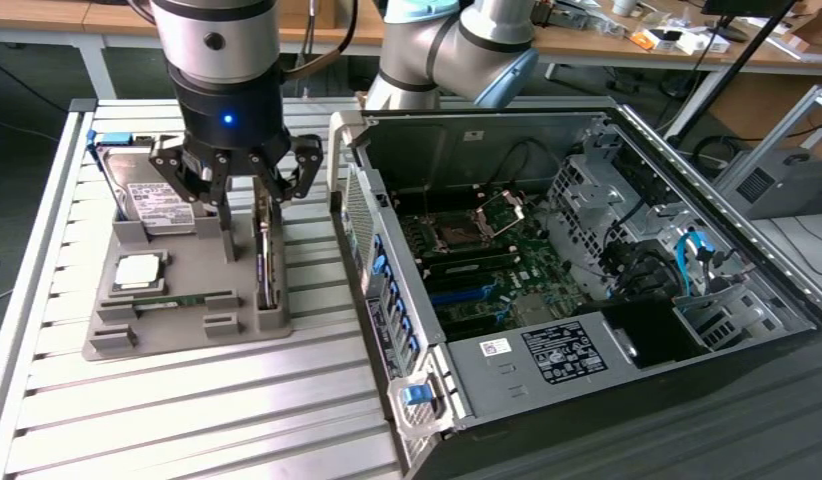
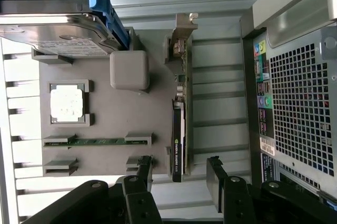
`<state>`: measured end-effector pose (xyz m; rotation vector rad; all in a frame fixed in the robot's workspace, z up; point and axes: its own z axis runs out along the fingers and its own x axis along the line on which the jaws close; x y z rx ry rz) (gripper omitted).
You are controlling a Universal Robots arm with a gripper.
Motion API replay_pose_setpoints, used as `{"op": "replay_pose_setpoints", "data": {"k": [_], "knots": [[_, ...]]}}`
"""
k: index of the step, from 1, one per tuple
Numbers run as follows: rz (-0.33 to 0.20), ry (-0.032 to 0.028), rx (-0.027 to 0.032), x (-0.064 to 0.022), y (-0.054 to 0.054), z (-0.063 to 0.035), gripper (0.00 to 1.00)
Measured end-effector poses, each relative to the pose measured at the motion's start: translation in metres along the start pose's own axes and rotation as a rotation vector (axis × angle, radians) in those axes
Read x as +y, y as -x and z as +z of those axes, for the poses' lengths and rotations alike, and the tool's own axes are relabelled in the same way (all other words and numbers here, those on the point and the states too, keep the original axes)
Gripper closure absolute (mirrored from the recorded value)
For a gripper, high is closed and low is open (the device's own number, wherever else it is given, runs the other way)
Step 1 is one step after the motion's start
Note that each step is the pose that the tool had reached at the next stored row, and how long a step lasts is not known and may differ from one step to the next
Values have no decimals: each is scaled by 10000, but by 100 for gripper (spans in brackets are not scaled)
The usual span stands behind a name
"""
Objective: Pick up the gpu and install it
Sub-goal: 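Pick up the gpu and move the gpu toward the slot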
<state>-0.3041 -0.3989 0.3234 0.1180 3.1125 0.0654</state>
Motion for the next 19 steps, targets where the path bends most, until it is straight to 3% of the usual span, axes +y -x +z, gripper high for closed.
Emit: {"op": "replay_pose_setpoints", "data": {"k": [19], "knots": [[0,1,-1,-2,-1,41,46]]}}
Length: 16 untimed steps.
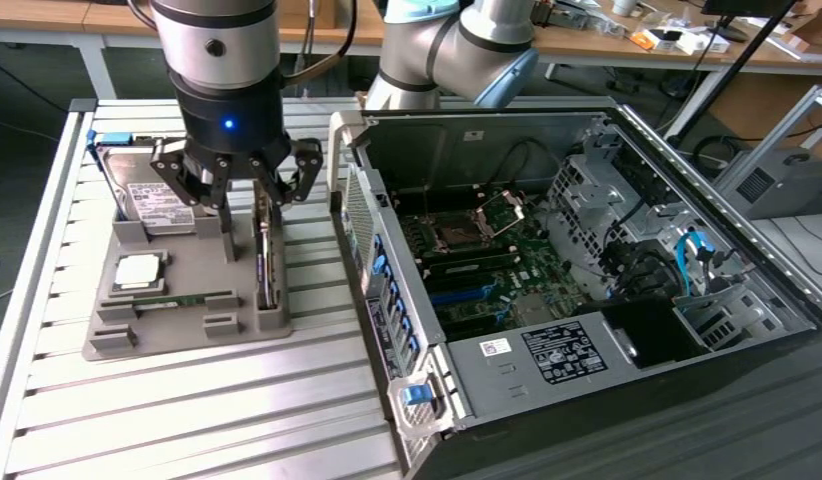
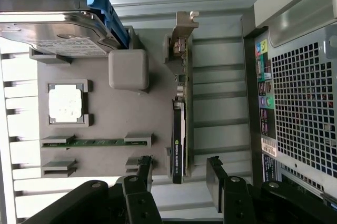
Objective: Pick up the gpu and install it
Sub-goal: 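Pick up the gpu and move the gpu toward the slot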
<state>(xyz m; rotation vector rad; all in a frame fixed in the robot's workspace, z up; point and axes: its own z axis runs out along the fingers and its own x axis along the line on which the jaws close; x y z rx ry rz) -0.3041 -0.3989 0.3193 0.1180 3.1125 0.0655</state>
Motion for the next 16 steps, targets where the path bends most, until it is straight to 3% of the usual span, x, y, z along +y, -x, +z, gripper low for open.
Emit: {"op": "replay_pose_setpoints", "data": {"k": [16], "knots": [[0,-1,1,-2,-1,39,46]]}}
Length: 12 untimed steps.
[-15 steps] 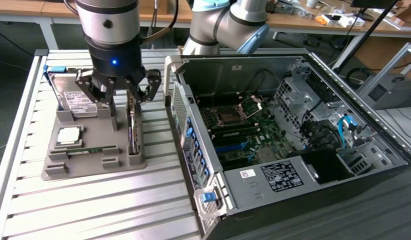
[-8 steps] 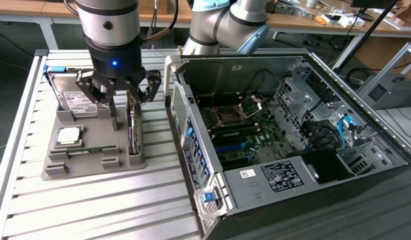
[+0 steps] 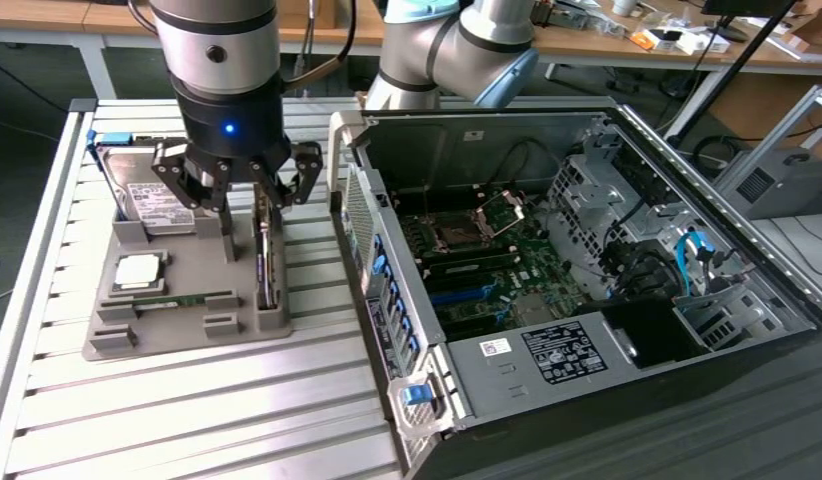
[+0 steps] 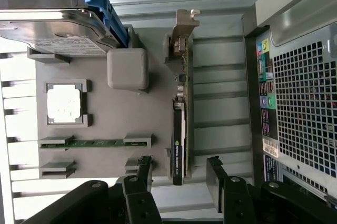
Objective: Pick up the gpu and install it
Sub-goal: 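Pick up the gpu and move the gpu toward the slot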
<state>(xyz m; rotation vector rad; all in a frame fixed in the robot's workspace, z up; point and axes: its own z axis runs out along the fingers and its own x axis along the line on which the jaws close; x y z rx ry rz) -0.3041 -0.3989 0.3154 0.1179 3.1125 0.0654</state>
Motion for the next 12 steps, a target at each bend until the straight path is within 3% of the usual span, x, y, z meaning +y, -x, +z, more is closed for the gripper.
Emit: {"op": "replay_pose_setpoints", "data": {"k": [12], "knots": [[0,0,0,-1,0,24,46]]}}
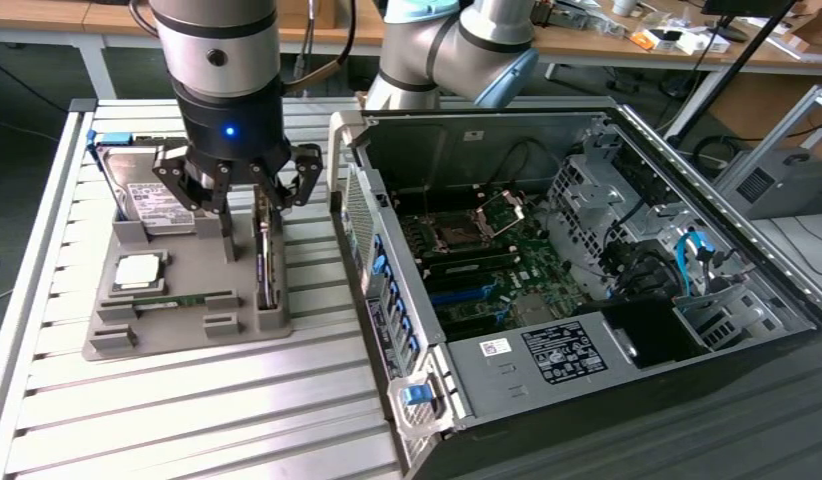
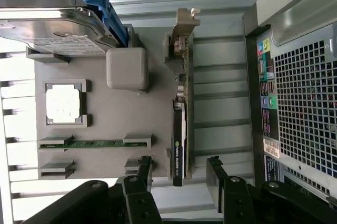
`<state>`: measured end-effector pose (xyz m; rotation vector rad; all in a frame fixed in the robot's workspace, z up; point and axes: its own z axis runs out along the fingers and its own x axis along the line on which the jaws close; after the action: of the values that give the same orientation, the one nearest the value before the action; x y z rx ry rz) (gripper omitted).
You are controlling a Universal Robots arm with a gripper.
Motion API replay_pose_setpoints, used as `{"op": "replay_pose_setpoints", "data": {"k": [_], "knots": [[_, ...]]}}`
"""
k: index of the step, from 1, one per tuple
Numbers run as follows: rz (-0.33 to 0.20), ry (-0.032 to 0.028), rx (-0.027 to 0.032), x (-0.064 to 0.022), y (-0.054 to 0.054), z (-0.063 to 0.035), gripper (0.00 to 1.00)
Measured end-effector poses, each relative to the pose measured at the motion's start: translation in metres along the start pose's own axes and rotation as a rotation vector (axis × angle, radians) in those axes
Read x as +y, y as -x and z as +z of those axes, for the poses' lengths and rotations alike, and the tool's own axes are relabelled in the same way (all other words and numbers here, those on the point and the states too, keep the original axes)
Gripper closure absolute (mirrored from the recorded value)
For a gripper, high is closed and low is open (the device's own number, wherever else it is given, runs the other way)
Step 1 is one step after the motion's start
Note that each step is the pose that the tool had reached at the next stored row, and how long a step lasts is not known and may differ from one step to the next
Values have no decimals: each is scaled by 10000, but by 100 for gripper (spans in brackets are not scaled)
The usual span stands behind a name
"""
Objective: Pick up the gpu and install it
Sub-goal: 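Pick up the gpu and move the gpu toward the slot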
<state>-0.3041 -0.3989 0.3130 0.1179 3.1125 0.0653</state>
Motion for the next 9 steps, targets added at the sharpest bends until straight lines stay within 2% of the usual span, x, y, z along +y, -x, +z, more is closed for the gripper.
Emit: {"op": "replay_pose_setpoints", "data": {"k": [9], "knots": [[0,0,0,-1,0,18,46]]}}
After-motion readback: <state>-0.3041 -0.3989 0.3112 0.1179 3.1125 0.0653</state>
